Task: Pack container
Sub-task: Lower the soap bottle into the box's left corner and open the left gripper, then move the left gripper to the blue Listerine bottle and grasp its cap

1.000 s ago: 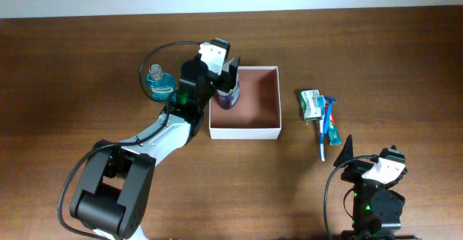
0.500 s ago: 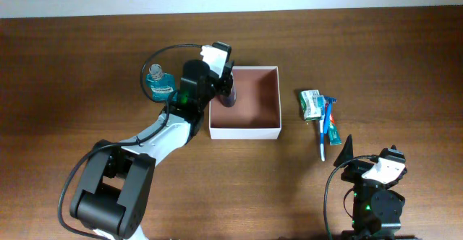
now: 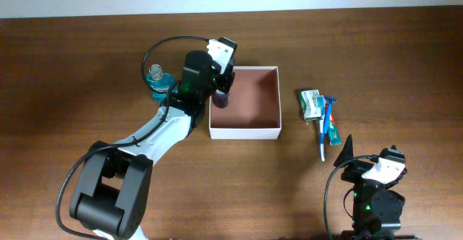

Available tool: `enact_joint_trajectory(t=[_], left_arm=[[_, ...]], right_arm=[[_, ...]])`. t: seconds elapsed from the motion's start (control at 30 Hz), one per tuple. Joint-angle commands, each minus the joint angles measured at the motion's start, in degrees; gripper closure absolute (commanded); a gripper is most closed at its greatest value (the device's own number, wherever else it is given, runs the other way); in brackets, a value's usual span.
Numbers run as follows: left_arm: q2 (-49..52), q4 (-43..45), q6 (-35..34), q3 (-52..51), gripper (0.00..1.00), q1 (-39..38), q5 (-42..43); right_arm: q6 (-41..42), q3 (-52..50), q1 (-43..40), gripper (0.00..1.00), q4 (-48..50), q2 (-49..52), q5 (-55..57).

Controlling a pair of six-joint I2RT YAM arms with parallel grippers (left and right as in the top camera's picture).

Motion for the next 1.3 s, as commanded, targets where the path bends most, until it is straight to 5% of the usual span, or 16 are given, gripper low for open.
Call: enact_joint_trajectory(t=[0.0,0.2,0.27,0.63,0.87,1.17,1.27], left_arm=[[-3.10,-0.70,1.64,2.38,0.69,-0.26,-0.37],[-2.01,-1.29,1.60,2.38,0.68,-0.26,-0.35],[-1.64,-1.75,1.60,2.38,0.50,-0.26,-0.35],[-1.44,-1.55,1.57,2.40,0.30,-0.22,-0.31],[-4.20,-1.60,1.57,2.40,0.01,-0.22,0.35],[-16.35,-8.07,1.57,2.40,0.01,-0.22,0.00],[-21.97,-14.53,1.57,2.40,0.01,-0.22,-6.56]], right_arm=[[-0.44,-0.15,-0.42,0.01,-0.48,-0.17,0.09],[-0.44,-0.15,-0.42,0.02,-0.48,-0.17,0.07],[-0.44,-0.15,-0.42,0.01,-0.48,-0.17,0.07],[-0.44,-0.15,-0.42,0.01,-0.48,-0.17,0.09],[-0.44,-0.15,-0.42,0.01,-0.48,-0.17,0.07],[-0.44,-0.15,-0.42,0.02,-0.48,-0.17,0.09],[-0.44,-0.15,-0.42,0.01,-0.48,-0.17,0.09]])
